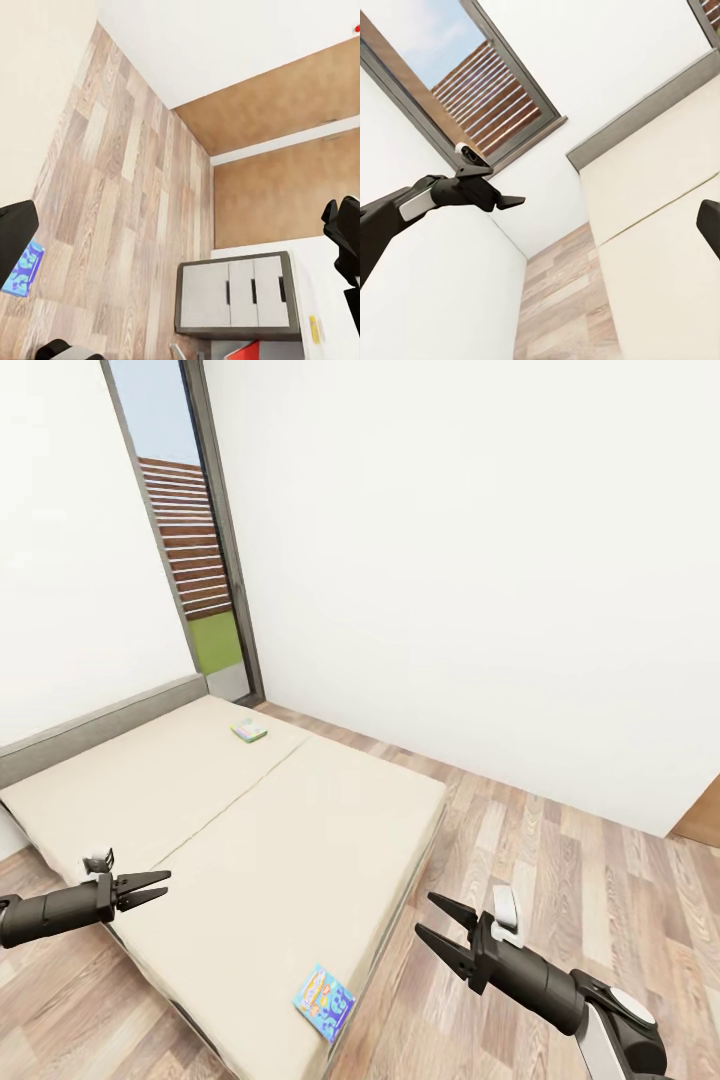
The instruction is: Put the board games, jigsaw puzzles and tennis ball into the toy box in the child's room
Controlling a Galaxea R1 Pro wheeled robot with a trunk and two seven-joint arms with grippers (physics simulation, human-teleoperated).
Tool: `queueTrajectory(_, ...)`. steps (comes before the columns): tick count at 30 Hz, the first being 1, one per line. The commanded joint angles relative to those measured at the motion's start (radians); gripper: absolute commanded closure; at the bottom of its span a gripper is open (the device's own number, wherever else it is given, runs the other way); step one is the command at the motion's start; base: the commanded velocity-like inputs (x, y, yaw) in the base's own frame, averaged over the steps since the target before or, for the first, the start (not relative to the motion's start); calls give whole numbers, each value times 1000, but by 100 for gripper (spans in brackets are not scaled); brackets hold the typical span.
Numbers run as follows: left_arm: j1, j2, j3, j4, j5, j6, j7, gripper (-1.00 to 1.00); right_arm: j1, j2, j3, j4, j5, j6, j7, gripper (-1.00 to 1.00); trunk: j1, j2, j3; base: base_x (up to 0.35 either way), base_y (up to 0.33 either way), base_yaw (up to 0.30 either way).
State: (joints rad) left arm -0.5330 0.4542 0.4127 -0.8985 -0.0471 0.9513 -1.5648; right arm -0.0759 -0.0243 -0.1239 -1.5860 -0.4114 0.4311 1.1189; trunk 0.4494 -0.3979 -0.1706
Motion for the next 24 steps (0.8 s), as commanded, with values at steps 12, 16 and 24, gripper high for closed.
queueTrajectory(12,-1,-1,0,0,-5,10,-6,-100,-1,0,0,0,-6,8,1,-100,1,-2,-2,90,0,0)
queueTrajectory(16,-1,-1,1,0,-5,10,-6,-100,-1,0,0,0,-5,8,1,-100,1,-2,-2,197,0,0)
queueTrajectory(24,-1,-1,0,0,-5,10,-6,-100,-1,0,0,0,-6,9,1,-100,1,-2,-2,71,0,0)
